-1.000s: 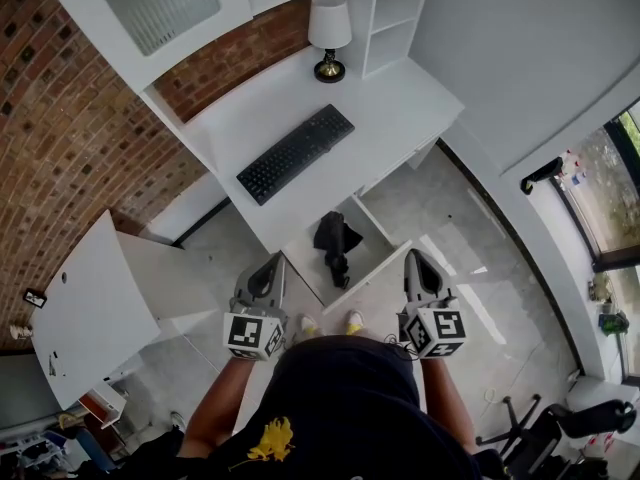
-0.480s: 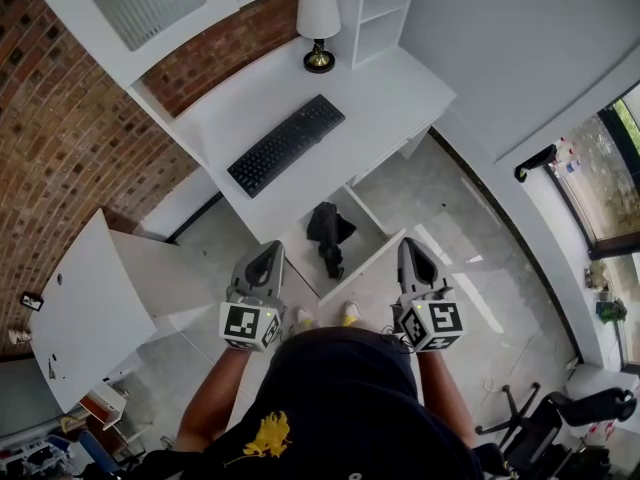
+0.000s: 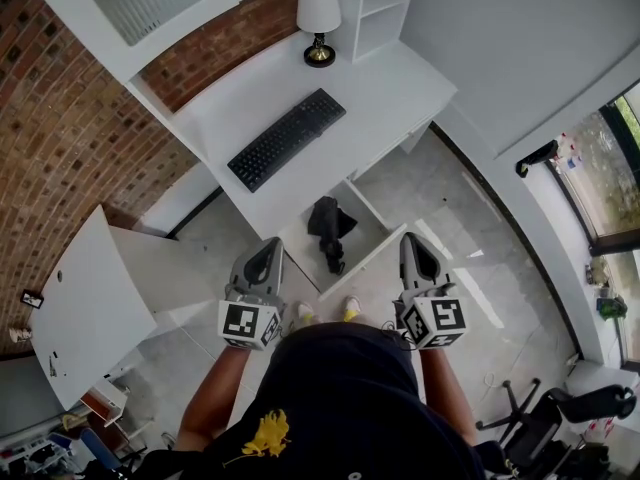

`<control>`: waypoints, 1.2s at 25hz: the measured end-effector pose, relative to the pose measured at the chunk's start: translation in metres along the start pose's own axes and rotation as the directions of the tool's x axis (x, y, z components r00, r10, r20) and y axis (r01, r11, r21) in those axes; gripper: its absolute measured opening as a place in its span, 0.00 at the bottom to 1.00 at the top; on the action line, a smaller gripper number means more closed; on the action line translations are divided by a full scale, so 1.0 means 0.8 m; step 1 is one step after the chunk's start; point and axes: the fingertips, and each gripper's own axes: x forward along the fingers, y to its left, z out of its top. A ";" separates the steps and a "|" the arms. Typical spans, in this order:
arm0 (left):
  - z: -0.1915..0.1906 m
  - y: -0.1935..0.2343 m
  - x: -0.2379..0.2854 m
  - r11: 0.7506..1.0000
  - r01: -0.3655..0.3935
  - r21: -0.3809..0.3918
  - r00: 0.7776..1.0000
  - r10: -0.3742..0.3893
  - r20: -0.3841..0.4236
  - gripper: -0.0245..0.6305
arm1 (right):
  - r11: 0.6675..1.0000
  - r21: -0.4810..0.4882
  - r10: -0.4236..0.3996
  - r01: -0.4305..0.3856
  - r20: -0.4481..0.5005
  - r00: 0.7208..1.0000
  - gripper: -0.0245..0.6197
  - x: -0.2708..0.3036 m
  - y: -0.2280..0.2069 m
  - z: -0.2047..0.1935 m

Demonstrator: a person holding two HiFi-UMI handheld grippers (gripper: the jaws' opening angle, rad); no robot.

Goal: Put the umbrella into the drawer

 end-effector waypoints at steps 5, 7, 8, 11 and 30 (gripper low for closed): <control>0.007 0.003 -0.003 1.000 -0.005 0.000 1.000 0.005 0.014 0.06 | 1.000 -0.005 -0.001 0.001 0.012 1.000 0.04 0.000 -0.001 0.009; 0.009 0.003 -0.004 1.000 -0.007 0.001 1.000 0.007 0.021 0.06 | 1.000 -0.005 0.004 -0.004 0.017 1.000 0.04 0.000 -0.001 0.012; 0.010 0.003 -0.005 1.000 -0.008 0.001 1.000 0.008 0.025 0.06 | 1.000 -0.005 0.008 -0.007 0.019 1.000 0.04 0.000 0.000 0.013; 0.011 0.002 -0.007 1.000 -0.012 0.003 0.999 0.012 0.030 0.06 | 1.000 -0.005 0.014 -0.014 0.026 1.000 0.04 0.000 0.001 0.016; 0.011 0.002 -0.025 0.999 -0.034 -0.005 0.999 0.035 0.036 0.06 | 0.999 -0.010 0.034 -0.034 0.044 0.998 0.04 -0.007 0.010 0.025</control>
